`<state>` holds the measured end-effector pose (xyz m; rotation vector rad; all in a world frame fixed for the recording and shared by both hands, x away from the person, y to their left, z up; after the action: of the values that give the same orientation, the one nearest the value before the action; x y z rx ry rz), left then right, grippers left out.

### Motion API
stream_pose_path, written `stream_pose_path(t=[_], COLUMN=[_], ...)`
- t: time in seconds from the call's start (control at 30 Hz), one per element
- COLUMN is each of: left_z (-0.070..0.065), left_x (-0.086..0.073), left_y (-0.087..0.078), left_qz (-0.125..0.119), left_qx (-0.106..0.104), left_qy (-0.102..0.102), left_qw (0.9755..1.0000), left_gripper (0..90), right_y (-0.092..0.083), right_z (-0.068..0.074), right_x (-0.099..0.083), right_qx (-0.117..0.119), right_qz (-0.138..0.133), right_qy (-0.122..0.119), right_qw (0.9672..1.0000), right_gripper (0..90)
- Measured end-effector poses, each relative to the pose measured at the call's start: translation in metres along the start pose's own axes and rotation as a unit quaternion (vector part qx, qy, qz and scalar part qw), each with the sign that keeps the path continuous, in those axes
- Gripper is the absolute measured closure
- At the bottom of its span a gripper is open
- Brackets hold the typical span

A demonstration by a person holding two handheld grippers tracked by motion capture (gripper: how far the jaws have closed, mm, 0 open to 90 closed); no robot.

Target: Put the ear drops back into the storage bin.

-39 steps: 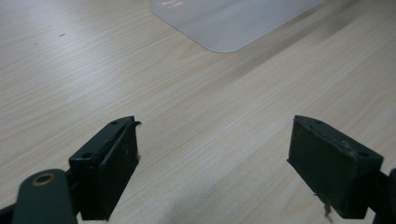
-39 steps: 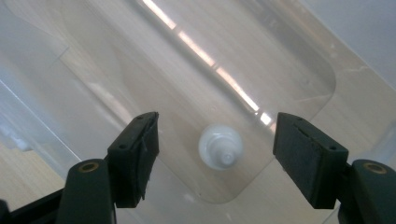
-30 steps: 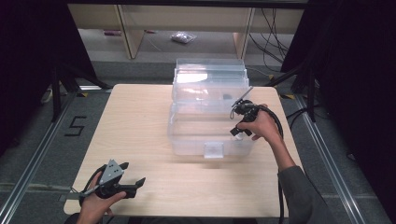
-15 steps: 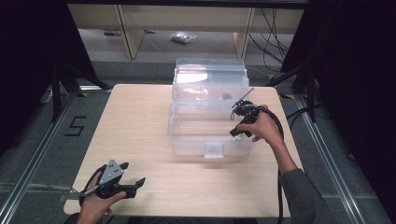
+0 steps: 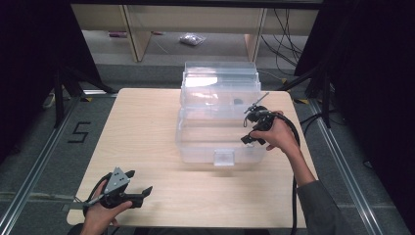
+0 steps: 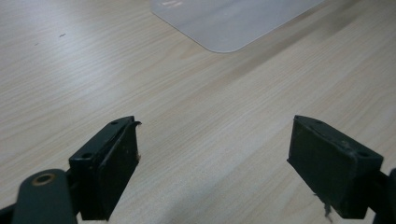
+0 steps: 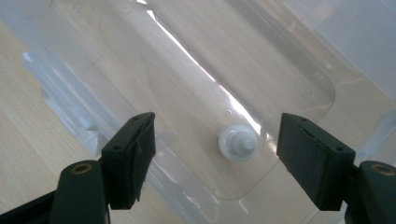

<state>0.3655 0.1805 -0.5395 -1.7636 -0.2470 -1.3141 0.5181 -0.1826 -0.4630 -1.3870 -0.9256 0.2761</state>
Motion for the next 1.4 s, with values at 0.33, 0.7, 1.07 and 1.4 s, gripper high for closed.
stream_pose_path(t=[0.33,0.7,1.07,1.4], left_z=[0.0,0.0,0.0,0.0], left_x=[0.0,0.0,0.0,0.0], left_y=[0.0,0.0,0.0,0.0], left_qz=[-0.001,-0.003,0.001,0.002], left_qx=[-0.001,-0.001,0.0,0.001], left_qy=[-0.001,-0.002,0.001,0.003], left_qw=[1.0,1.0,1.0,1.0], left_gripper=[15.5,15.4,15.4,15.5], right_y=[-0.003,-0.007,-0.013,-0.017], right_z=[0.005,0.007,0.013,0.019], right_x=[-0.002,-0.008,-0.009,-0.013], right_qx=[0.004,0.008,0.008,0.011], right_qz=[-0.01,-0.021,-0.034,-0.047], right_qy=[0.003,0.002,-0.001,0.002], right_qw=[0.9999,0.9998,0.9994,0.9988], right_gripper=[28.4,27.1,26.2,25.3])
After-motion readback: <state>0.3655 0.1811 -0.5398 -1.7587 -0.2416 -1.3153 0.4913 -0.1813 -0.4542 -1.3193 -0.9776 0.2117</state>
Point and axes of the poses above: each handheld gripper's, and its own axes: y roughly forward along the jaws, x roughly out of its top, z roughly to its left, the point moved 9 cm from there along y, roughly forward along the jaws, and after that the axes turned 5 degrees about -x, right-handed, at the moved point
